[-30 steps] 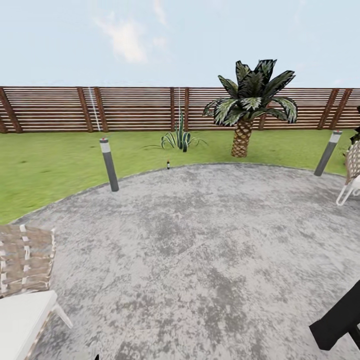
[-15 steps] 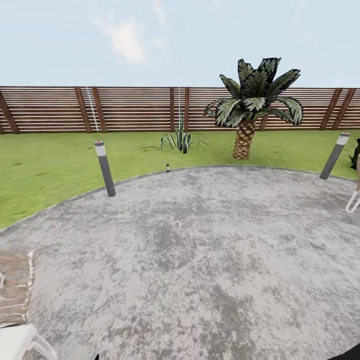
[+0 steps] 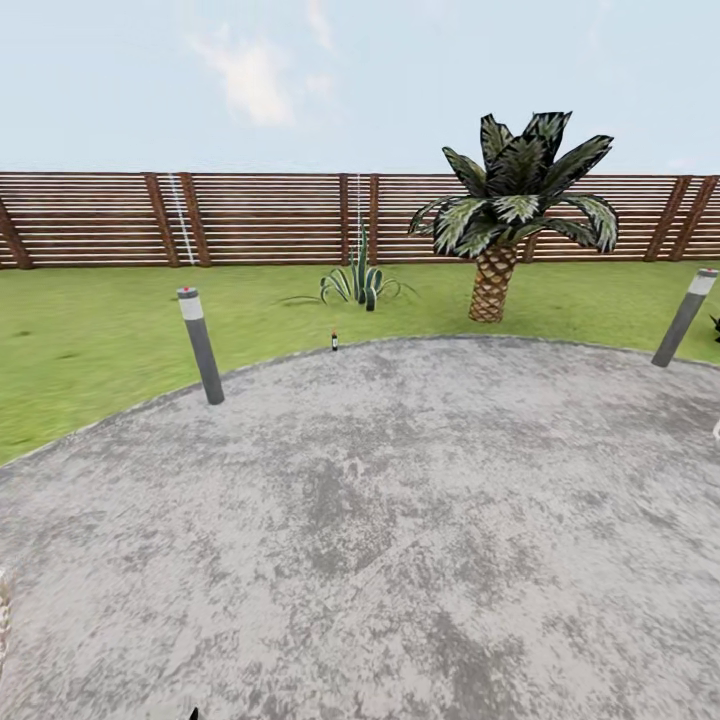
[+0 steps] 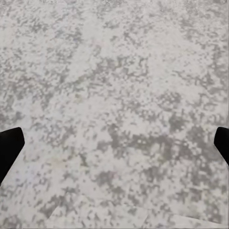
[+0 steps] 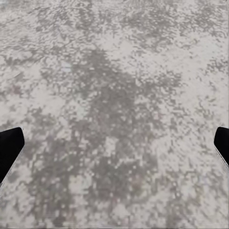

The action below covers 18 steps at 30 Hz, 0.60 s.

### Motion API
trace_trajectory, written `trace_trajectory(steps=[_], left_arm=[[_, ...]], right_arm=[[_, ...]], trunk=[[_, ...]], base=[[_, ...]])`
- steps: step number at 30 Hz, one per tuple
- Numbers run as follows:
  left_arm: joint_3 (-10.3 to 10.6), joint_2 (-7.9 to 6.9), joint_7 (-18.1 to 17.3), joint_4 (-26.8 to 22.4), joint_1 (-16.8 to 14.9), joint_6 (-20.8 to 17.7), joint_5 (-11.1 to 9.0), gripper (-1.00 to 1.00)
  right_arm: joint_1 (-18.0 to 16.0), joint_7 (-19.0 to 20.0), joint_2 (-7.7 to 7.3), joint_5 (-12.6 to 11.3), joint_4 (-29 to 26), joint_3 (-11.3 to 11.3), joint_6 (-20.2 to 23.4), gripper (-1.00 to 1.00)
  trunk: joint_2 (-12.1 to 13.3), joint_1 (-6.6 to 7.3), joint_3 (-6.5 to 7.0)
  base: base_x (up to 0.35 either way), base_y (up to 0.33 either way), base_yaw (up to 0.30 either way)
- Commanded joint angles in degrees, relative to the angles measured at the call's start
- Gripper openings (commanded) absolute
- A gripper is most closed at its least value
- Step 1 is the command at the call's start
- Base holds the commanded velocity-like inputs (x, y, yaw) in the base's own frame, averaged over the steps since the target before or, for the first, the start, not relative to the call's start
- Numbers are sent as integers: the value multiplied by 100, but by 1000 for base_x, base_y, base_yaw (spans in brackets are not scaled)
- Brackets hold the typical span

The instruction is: In the garden, pick up the pesticide atomizer on the floor and spray pesticide onto both trees until each tree trunk is fully covered.

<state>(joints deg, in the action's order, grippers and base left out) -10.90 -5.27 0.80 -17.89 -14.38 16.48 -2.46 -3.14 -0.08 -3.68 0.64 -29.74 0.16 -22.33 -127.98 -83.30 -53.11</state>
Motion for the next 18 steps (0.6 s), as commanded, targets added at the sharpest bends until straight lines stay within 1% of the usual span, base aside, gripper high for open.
trace_trajectory(steps=[1, 18], left_arm=[[9, -1, 8, 5, -3, 17, -23, 100], [9, -1, 5, 5, -3, 19, -25, 100]], right_arm=[[-3, -1, -1, 6, 4, 2, -17, 100], [-3, -1, -1, 5, 2, 2, -17, 100]], trunk=[[-2, -3, -5], [-2, -3, -5]], base=[[340, 0, 0], [340, 0, 0]])
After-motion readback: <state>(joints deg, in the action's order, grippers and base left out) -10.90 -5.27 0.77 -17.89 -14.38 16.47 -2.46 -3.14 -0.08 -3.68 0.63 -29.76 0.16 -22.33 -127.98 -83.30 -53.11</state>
